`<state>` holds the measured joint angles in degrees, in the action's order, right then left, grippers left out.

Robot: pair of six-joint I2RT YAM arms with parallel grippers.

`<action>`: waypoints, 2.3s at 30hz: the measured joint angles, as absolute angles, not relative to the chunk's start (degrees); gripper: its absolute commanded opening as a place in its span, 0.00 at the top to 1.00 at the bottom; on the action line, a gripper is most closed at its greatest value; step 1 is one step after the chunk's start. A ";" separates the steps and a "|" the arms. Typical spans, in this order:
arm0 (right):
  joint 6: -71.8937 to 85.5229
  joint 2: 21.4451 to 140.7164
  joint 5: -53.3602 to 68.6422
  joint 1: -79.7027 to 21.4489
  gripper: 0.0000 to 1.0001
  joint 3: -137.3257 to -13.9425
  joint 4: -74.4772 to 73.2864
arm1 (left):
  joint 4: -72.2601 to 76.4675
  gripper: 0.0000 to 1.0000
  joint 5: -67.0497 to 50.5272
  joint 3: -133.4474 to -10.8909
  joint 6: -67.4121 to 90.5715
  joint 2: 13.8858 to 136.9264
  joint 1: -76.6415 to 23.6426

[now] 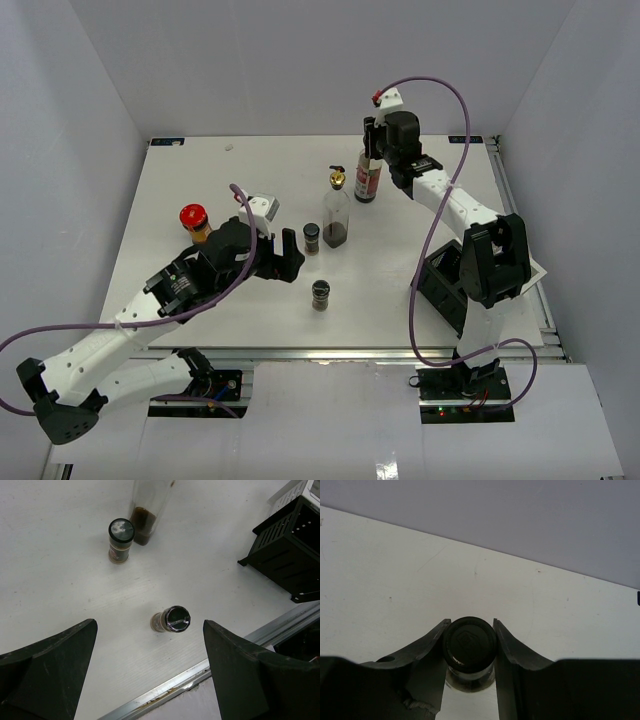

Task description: Organize the condiment bottles

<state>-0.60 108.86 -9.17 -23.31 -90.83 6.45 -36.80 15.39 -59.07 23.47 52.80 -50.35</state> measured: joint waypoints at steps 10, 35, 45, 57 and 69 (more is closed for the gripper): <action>-1.86 100.50 -10.59 -22.51 0.92 -84.42 3.10 | -36.97 0.02 14.52 -59.62 25.12 50.16 -50.35; -7.62 69.30 -25.74 -15.77 0.92 -89.18 -23.60 | -35.61 0.02 12.39 -58.87 27.04 50.48 -50.35; -6.23 63.86 -25.76 -6.03 0.92 -85.63 -27.27 | -35.62 0.02 11.11 -58.87 27.34 50.48 -50.35; -3.52 60.85 -26.26 -1.08 0.92 -77.23 -28.38 | -35.92 0.02 11.09 -58.87 27.58 50.59 -50.35; -0.91 53.67 -32.76 1.13 0.92 -76.58 -32.87 | -35.76 0.02 9.62 -58.89 27.62 52.82 -50.35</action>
